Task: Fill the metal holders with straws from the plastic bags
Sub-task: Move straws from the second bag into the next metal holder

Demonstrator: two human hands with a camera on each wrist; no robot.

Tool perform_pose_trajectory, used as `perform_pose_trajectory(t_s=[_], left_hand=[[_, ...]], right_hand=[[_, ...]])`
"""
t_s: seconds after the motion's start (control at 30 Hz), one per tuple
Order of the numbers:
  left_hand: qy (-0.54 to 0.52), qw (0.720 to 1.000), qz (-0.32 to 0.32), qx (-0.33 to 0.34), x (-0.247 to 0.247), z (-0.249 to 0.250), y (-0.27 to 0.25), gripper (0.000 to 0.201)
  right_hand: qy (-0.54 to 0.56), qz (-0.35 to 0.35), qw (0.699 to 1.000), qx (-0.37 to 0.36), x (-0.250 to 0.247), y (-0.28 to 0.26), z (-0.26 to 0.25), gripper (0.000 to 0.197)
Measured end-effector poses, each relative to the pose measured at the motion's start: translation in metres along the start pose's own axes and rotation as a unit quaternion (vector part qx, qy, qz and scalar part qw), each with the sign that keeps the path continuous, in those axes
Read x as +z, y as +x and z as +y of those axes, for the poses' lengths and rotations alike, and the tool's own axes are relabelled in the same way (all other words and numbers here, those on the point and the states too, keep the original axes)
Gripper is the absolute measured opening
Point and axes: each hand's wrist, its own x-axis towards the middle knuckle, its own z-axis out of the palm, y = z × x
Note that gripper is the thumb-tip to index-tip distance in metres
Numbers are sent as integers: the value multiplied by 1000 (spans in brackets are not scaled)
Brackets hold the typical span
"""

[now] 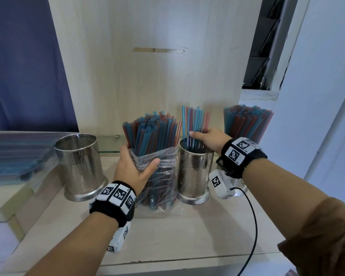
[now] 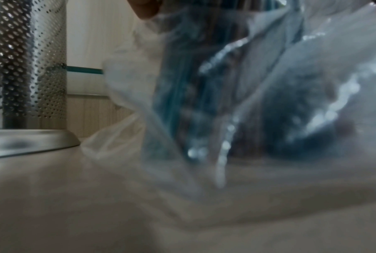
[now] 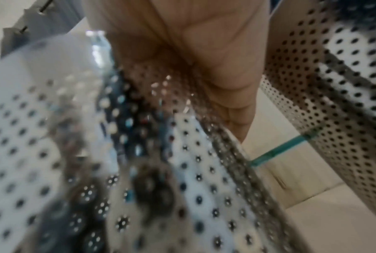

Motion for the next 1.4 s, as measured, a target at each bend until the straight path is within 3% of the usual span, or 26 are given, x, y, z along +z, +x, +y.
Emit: perform_pose_trajectory(t_s=[0.13,0.23,0.27,0.37,0.5,0.73,1.07,1.27,1.4], left_hand=[[-2,1000,3,4,0,1,0,65],[-4,1000,3,-1,-1,1,-1,67],[-3,1000,5,-1,-1,1,-1,68],[-3,1000,8,0,0,0,-1,68],[2,1000,15,0,1,2,-2,69],[7,1000,14,14,0,4,-3,71],[-54,998,-20,6,4,6,10,88],[-109,994,20,16,10,20,37,95],[-45,995,-41,-79,21,4,49,104]], right_hand=[[-4,-39,999,-19,-8,-12,0,84],[-25,-102,993,-62,-14,-38,1,76],[-30,-106,991,-75,-16,-43,7,83],[-113,-79,984,-110,-14,-56,31,116],[-181,9,967,-177,0,-61,55,123],[-37,54,985,-157,26,-54,65,119],[-35,57,987,-144,35,-46,70,123],[-43,70,988,-134,34,-42,72,123],[-37,76,988,-126,32,-43,74,122]])
